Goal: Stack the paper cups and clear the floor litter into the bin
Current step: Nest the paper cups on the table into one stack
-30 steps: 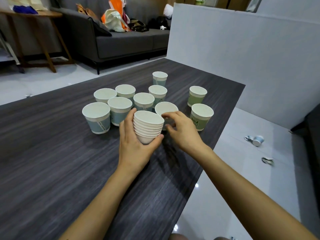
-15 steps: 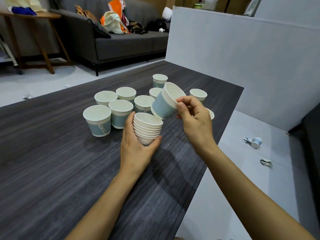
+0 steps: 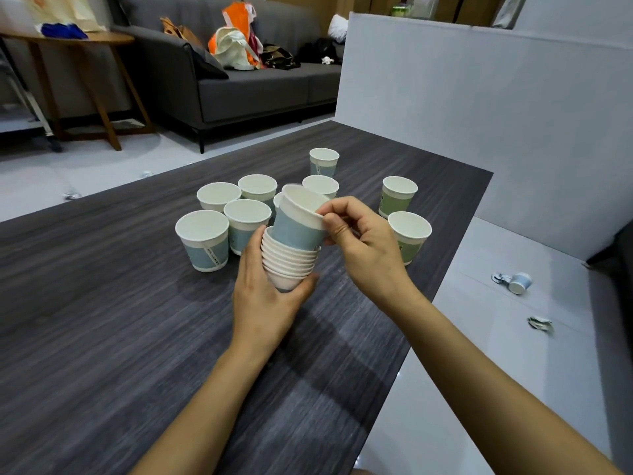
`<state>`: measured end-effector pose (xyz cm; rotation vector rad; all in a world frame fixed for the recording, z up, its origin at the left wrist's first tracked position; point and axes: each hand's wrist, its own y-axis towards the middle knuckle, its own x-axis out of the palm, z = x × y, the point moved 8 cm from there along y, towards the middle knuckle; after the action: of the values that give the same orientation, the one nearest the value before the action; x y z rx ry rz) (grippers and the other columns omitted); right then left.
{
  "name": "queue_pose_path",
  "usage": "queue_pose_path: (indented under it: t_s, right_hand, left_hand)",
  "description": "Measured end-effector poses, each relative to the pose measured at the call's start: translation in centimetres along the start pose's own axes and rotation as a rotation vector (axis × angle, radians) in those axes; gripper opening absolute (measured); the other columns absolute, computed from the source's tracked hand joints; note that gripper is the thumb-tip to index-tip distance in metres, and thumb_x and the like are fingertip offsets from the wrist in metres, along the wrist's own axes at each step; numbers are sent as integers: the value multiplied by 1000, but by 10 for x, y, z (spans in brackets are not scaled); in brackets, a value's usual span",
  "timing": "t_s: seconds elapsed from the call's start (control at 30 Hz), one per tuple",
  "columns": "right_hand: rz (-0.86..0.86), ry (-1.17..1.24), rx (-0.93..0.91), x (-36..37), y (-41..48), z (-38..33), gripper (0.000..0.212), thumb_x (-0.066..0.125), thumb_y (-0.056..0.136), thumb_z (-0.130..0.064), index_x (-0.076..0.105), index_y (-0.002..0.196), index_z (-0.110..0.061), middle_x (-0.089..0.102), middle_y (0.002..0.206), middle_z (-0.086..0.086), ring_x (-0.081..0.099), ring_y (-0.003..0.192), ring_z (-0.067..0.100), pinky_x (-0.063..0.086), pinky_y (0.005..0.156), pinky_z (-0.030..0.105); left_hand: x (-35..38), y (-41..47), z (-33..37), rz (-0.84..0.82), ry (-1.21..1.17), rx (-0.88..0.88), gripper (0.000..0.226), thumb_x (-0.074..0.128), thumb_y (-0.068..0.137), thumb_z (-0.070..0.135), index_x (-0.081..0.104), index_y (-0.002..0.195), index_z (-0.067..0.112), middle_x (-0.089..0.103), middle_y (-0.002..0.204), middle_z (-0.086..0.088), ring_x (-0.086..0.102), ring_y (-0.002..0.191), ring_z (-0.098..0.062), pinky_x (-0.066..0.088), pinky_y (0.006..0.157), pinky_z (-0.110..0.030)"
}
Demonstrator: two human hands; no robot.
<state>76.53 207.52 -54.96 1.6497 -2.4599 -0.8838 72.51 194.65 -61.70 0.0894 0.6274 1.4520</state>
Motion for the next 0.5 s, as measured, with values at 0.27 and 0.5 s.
queue_pose_path:
  t_s: [0.27,0.5]
  right_hand:
    - [-128,2,199,36,-12,18,12,62,82,-5,72,88,-6,57,65,-18,49,63,-7,43,73,15]
    - [-58,34,24,81,-2,3,28,48,88,-23,65,105,-11,61,100,-9,53,97,-2,42,93,19]
  left_hand:
    - [-24,-2,-7,10,21,-17,86,68,54,49,42,132,24,56,124,4,53,108,-10,37,84,-14]
    - [-74,16,-15,120,62,-20,81,78,55,48,46,126,27,57,121,7,54,106,-11,35,81,-15]
